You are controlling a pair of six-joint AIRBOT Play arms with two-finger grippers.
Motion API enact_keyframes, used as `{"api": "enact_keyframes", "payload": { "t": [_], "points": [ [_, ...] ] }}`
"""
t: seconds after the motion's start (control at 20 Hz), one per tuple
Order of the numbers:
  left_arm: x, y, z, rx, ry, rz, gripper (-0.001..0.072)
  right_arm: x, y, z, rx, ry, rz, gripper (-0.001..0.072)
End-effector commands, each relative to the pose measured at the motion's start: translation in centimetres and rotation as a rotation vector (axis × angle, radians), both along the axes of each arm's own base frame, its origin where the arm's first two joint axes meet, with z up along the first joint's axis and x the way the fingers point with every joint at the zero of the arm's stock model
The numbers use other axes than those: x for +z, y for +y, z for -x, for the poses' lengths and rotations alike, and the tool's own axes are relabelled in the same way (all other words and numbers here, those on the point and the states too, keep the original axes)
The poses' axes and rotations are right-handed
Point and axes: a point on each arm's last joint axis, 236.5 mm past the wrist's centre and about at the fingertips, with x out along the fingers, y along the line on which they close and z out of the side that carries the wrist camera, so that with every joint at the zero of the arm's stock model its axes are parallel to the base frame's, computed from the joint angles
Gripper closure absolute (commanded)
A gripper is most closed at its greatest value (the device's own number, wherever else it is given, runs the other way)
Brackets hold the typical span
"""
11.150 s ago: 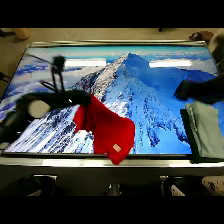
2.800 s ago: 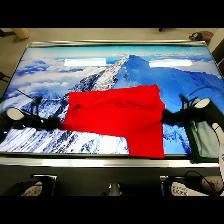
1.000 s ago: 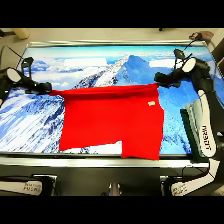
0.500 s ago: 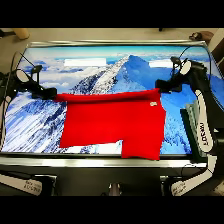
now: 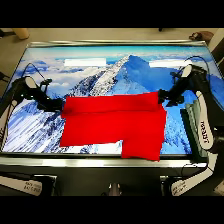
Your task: Fold the shirts.
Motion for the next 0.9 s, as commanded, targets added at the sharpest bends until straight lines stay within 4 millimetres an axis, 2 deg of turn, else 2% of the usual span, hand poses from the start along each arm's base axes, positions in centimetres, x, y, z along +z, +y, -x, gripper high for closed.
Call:
{"api": "enact_keyframes", "payload": {
  "t": [0.0,0.1,0.2,0.3,0.4,0.45,0.6,0.65,0.75,0.8,0.85],
  "points": [
    [1.7,1.5,4.0,0.05,0.078,0.031,0.0292,2.7,-3.4,5.3,-0.045,0.129,-0.014,0.0276],
    [0.0,0.6,9.2,0.071,0.132,0.066,0.0291,1.5,-3.7,8.5,-0.059,0.144,-0.016,0.0281],
    [-2.4,-1.9,14.4,0.076,0.157,0.144,0.0283,-0.7,-2.4,11.5,-0.055,0.135,-0.044,0.0282],
    [-4.1,-3.3,17.6,0.109,0.146,0.182,0.0283,-2.2,-1.3,13.9,-0.042,0.152,-0.073,0.0282],
    [-4.9,-4.0,18.7,0.141,0.134,0.2,0.0279,-2.8,-1.0,15.2,-0.03,0.178,-0.079,0.0283],
    [-5.2,-4.2,19.0,0.151,0.139,0.208,0.0222,-2.8,-1.0,15.3,-0.026,0.181,-0.08,0.0283],
    [-5.5,-5.4,18.0,0.194,0.11,0.249,0.0225,-2.8,-1.1,15.3,-0.026,0.183,-0.079,0.0281],
    [-5.6,-5.5,17.7,0.198,0.097,0.243,0.0261,-2.9,-1.0,15.7,-0.024,0.195,-0.082,0.0277],
    [-5.7,-5.5,17.1,0.231,0.08,0.232,0.0584,-3.4,-0.3,17.7,-0.002,0.226,-0.103,0.025],
    [-5.8,-5.6,17.0,0.225,0.076,0.231,0.0682,-3.8,0.3,19.0,0.008,0.234,-0.124,0.0213],
    [-5.8,-5.6,17.0,0.223,0.073,0.229,0.0681,-4.1,1.3,20.0,0.015,0.228,-0.156,0.0212]
  ]
}}
